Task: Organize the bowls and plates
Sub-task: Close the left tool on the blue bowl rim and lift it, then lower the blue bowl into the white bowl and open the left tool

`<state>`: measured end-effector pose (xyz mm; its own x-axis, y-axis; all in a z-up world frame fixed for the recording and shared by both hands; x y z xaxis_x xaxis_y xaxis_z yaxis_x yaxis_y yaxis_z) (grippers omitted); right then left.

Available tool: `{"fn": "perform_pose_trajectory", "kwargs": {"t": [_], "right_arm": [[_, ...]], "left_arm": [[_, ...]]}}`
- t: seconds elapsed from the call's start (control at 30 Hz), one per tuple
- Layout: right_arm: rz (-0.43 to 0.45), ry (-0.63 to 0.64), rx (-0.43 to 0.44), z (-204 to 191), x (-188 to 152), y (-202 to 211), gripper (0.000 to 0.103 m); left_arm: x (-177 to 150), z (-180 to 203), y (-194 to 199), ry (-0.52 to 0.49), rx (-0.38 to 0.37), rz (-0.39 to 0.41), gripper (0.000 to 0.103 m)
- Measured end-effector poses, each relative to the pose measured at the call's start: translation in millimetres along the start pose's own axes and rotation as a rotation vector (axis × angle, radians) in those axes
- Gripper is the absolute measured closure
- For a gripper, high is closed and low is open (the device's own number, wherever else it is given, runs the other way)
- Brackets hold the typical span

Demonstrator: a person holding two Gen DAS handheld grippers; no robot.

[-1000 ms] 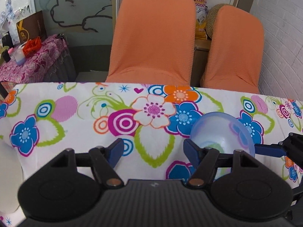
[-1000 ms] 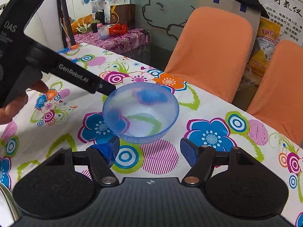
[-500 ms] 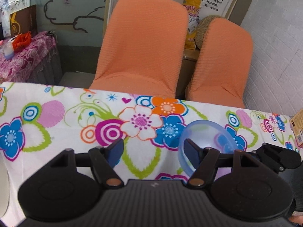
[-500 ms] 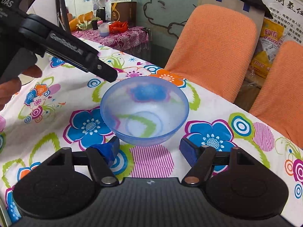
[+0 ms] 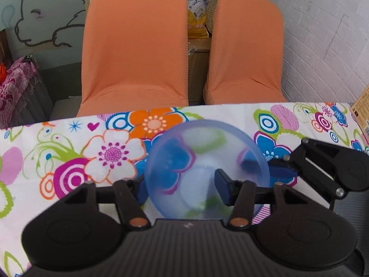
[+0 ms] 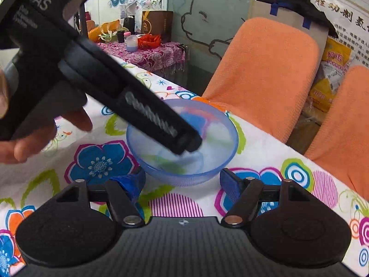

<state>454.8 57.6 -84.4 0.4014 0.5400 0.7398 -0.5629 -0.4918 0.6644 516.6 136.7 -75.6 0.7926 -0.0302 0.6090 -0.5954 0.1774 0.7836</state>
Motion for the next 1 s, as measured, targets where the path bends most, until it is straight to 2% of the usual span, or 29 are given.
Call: {"fn": "perform_pose_trajectory", "kwargs": {"t": [0.1,0.27,0.37,0.5,0.63,0.77,0.9,1.0], "right_arm": [[0.027,0.027,-0.028,-2.2,1.5,0.6,0.044],[0.088,0.049,-0.048,-7.5,4.1,30.1,0.044],[0.079,0.064,-0.068,-16.2,8.0,59.4,0.044],[0.051,0.057,-0.09,-32.5,0.5,119.2,0.044],[-0.003,0.039,-0.142,-60.2,-28.8,187.7,0.044],[-0.072,0.0,-0.186,-85.0,-73.0,242.2,0.044],[-0.122,-0.024,-0.228,-95.0,-115.6,274.6,0.044],[-0.142,-0.062,-0.239,-95.9,-138.8,279.5,0.044]], "left_arm": [[-1.0,5.7,11.6,-0.047,0.025,0.036,0.056],[-3.7,22.9,50.0,-0.072,0.025,0.071,0.057],[-15.7,45.4,86.2,-0.082,0.006,0.089,0.056],[-45.4,91.3,135.0,-0.101,-0.06,0.085,0.056],[-93.8,149.4,172.7,-0.145,-0.132,0.074,0.056],[-147.9,205.2,194.6,-0.219,-0.185,0.055,0.051],[-189.7,245.0,199.6,-0.278,-0.215,0.028,0.047],[-208.9,261.6,192.5,-0.295,-0.228,-0.008,0.047]]}}
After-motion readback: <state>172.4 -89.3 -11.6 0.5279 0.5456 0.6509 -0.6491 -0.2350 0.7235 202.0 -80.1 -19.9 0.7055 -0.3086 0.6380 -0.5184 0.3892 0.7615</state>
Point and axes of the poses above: each gripper's, at about its wrist camera, not at the fingertips, and y roughly against the way its jaws point, z to its right, x to its top, the point moved 5 cm from there along -y, roughly the way its jaws point, and after that the axes turned 1 degree about y, right-handed, at the moved point
